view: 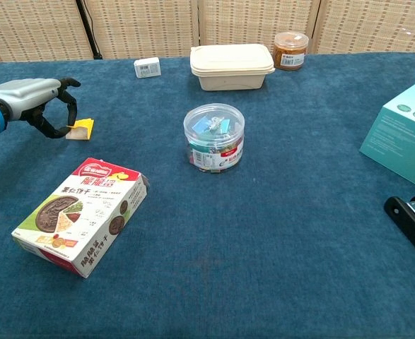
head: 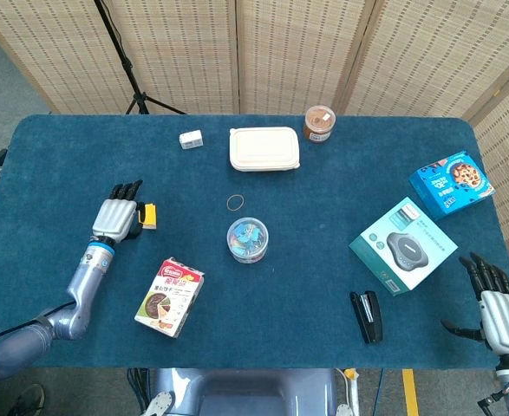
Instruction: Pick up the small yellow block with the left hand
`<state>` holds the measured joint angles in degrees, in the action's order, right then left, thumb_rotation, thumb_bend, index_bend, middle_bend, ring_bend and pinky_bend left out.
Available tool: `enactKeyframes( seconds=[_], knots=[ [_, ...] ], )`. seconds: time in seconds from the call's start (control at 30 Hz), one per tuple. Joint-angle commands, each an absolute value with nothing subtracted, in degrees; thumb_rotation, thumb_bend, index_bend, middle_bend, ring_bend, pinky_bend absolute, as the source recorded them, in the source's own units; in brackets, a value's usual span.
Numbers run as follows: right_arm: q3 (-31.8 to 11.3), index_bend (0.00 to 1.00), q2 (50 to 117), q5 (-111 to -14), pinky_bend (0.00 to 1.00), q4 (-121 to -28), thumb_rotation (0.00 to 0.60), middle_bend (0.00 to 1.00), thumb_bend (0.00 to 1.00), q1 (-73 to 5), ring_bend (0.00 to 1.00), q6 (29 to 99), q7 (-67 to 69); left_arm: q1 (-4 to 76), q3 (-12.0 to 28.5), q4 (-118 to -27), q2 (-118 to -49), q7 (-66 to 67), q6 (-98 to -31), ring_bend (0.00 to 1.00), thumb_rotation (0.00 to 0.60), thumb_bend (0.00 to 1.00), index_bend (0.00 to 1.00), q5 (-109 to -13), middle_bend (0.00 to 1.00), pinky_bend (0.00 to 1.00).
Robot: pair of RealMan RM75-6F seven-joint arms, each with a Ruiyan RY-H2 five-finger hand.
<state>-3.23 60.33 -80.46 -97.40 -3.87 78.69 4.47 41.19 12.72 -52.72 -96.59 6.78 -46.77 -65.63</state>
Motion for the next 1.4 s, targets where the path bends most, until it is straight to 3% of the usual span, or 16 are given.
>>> enactKeyframes(
  seconds=[0.03,0.63,1.0,1.07,1.13,1.17,1.2,1.27,1.4],
  knots=[
    [-3.25,0.00,60.39,-80.30,0.00,-97.28,0.600,0.00,0.00,-3.95,0.00,78.50,4.44,41.92,13.19,-52.45,-96.22,8.04,-46.43,0.00,0.600,0.43,0.67,-65.05,0.00,0.00],
    [-3.43,0.00,60.88,-79.47,0.00,-96.36,0.600,0.00,0.00,-4.43,0.00,77.58,4.27,46.45,16.91,-49.11,-93.54,11.07,-44.53,0.00,0.600,0.43,0.67,-61.52,0.00,0.00],
    [-3.42,0.00,60.76,-79.62,0.00,-96.41,0.600,0.00,0.00,-4.35,0.00,77.80,4.63,45.95,18.64,-57.05,-87.54,10.34,-49.13,0.00,0.600,0.43,0.64,-61.89,0.00,0.00],
    [-3.44,0.00,60.73,-79.77,0.00,-96.35,0.600,0.00,0.00,-4.31,0.00,77.96,4.84,44.89,18.43,-60.31,-85.89,9.68,-50.33,0.00,0.600,0.42,0.56,-62.24,0.00,0.00],
    [-3.47,0.00,60.73,-79.98,0.00,-96.23,0.600,0.00,0.00,-4.24,0.00,78.27,4.99,43.52,18.01,-63.96,-83.92,8.76,-51.20,0.00,0.600,0.38,0.34,-62.45,0.00,0.00],
    [-3.50,0.00,60.75,-80.04,0.00,-96.15,0.600,0.00,0.00,-4.22,0.00,78.37,5.02,42.91,17.84,-65.56,-83.02,8.48,-51.68,0.00,0.600,0.34,0.16,-62.56,0.00,0.00],
    [-3.52,0.00,60.78,-80.08,0.00,-96.08,0.600,0.00,0.00,-4.20,0.00,78.46,5.06,42.40,17.66,-66.90,-82.24,8.33,-52.18,0.00,0.600,0.31,0.06,-62.71,0.00,0.00],
    [-3.59,0.00,60.82,-80.14,0.00,-95.93,0.600,0.00,0.00,-4.12,0.00,78.74,5.12,40.80,17.16,-70.18,-80.38,7.85,-54.12,0.00,0.600,0.28,0.00,-63.31,0.00,0.00],
    [-3.74,0.00,60.77,-80.55,0.00,-95.84,0.600,0.00,0.00,-3.89,0.00,79.58,5.44,36.65,15.52,-77.76,-75.40,6.78,-57.99,0.00,0.600,0.20,0.00,-64.68,0.00,0.00]
  ],
)
